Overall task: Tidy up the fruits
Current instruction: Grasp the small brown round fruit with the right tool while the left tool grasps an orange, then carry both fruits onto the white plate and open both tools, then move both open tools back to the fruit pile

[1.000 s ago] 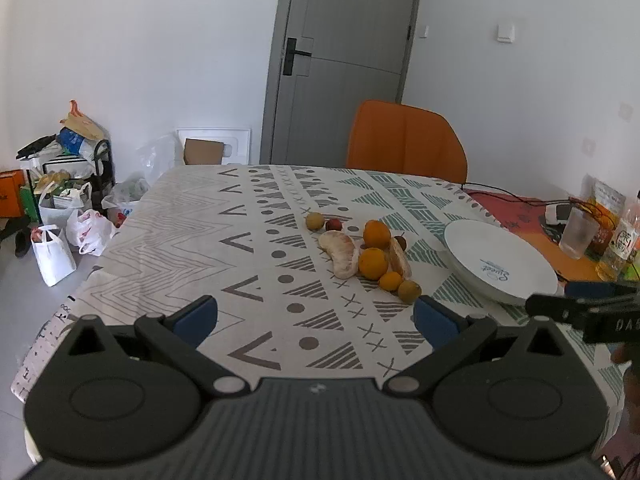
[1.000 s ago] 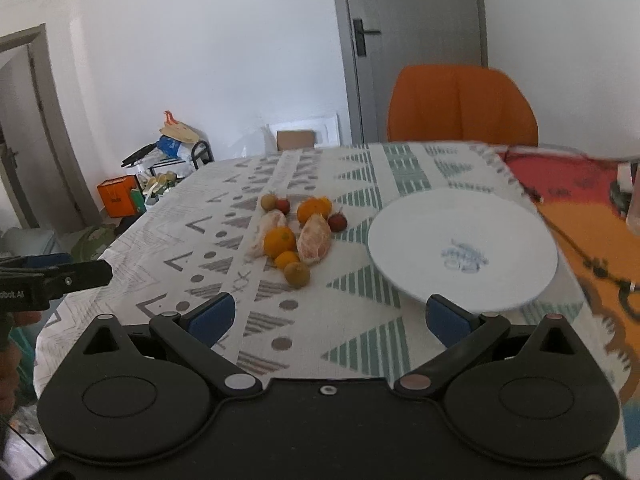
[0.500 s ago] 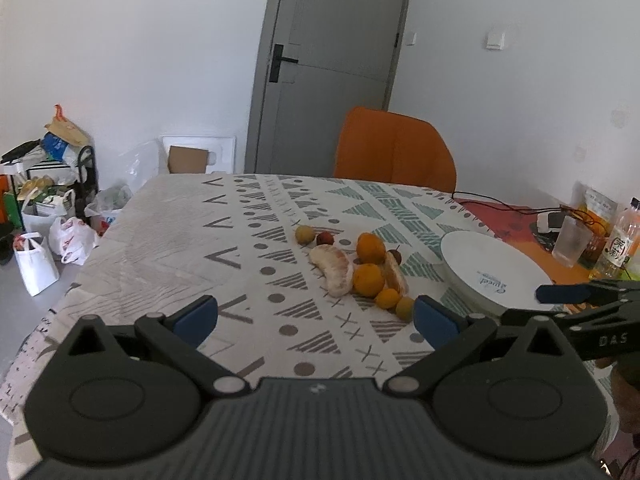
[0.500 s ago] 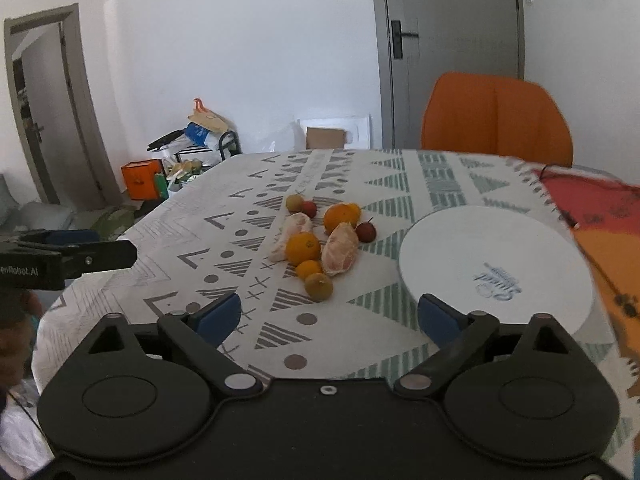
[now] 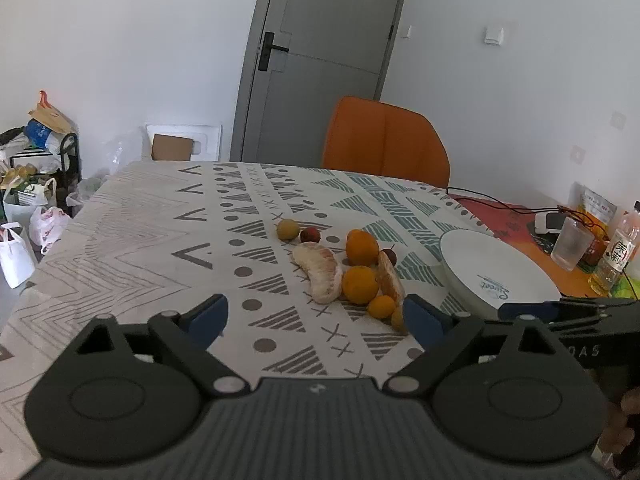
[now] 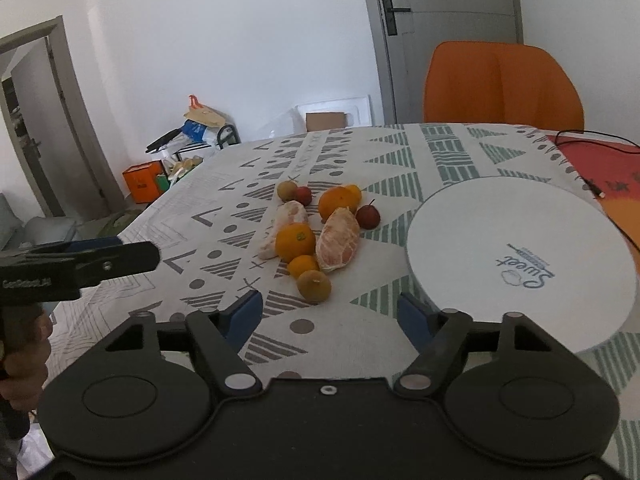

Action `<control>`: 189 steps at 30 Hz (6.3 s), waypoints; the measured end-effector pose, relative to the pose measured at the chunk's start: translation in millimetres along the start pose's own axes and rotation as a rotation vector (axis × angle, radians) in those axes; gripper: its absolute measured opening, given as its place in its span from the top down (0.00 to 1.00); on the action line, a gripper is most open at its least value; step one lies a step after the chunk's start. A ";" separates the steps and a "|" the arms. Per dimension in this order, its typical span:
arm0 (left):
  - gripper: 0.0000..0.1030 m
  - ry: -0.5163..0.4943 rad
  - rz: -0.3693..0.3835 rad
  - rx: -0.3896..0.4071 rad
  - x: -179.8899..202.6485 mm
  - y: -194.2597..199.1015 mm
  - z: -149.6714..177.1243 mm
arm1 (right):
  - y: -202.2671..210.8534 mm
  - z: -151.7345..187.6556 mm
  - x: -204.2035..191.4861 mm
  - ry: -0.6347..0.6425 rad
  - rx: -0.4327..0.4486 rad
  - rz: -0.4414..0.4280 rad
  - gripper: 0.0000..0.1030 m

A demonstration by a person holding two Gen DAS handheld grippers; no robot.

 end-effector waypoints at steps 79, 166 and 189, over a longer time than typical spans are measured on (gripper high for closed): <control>0.70 -0.157 0.178 -0.012 118.6 -93.3 -27.3 | 18.3 -7.1 101.3 -0.146 0.148 0.172 0.76; 0.18 0.033 -0.039 0.060 4.5 -27.9 -25.8 | 3.2 -23.9 12.4 -0.018 0.161 0.115 0.01; 0.18 0.146 -0.078 0.005 -51.0 -42.6 -6.7 | -70.5 -9.5 -18.4 -0.007 -0.020 0.022 0.53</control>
Point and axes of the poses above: each gripper's, at about its wrist camera, not at the fingertips, and y roughly against the way its jaws point, x to its right, z to its underside, the point moved 9 cm from there along -y, roughly the way its jaws point
